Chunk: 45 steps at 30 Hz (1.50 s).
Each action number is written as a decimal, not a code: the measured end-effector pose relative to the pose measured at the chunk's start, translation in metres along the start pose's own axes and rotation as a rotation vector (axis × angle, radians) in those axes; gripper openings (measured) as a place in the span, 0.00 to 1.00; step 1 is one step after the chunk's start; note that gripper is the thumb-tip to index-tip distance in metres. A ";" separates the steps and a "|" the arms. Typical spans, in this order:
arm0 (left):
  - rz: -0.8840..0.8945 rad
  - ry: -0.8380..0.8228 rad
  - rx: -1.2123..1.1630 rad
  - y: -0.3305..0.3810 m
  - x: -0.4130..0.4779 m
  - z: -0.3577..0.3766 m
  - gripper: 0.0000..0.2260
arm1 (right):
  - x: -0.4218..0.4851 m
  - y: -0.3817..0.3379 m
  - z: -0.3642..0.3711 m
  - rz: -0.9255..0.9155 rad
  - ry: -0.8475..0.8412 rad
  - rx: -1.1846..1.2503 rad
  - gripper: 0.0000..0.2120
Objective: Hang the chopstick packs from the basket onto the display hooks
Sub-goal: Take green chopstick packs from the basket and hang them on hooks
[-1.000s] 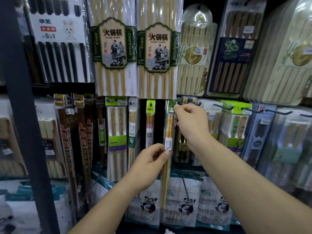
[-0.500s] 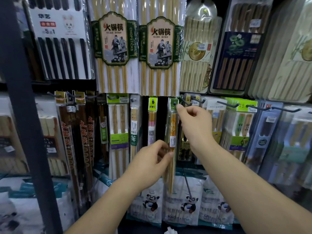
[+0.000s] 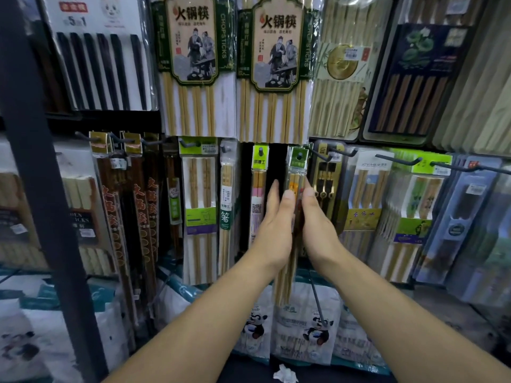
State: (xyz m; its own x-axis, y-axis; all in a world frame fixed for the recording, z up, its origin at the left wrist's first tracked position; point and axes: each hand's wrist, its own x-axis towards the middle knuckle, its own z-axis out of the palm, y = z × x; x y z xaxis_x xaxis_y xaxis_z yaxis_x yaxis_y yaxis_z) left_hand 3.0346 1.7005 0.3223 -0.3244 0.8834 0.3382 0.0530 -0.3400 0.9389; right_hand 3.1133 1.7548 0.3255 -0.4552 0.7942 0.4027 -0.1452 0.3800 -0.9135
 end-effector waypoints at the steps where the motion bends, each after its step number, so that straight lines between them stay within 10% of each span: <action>1: -0.007 0.009 -0.028 -0.003 0.005 0.002 0.26 | 0.002 0.004 0.002 0.005 0.002 0.017 0.33; 20: -0.057 0.183 -0.086 -0.019 0.072 0.012 0.24 | 0.063 0.031 -0.004 0.065 -0.021 -0.003 0.26; 33: -0.027 0.007 0.143 -0.034 -0.075 -0.027 0.21 | -0.082 0.090 -0.027 0.077 0.070 -0.327 0.15; 41: -0.461 0.207 0.491 -0.166 -0.182 -0.112 0.05 | -0.240 0.216 0.009 0.507 -0.363 -0.565 0.06; 45: -0.690 0.235 0.798 -0.228 -0.245 -0.155 0.13 | -0.295 0.283 0.025 0.726 -0.539 -0.688 0.08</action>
State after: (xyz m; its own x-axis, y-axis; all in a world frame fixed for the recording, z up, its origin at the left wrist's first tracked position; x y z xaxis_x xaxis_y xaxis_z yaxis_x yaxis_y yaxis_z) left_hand 2.9558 1.5121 0.0157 -0.6885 0.6910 -0.2204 0.3620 0.5907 0.7211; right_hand 3.1842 1.6163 -0.0536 -0.5780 0.6883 -0.4384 0.7447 0.2253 -0.6282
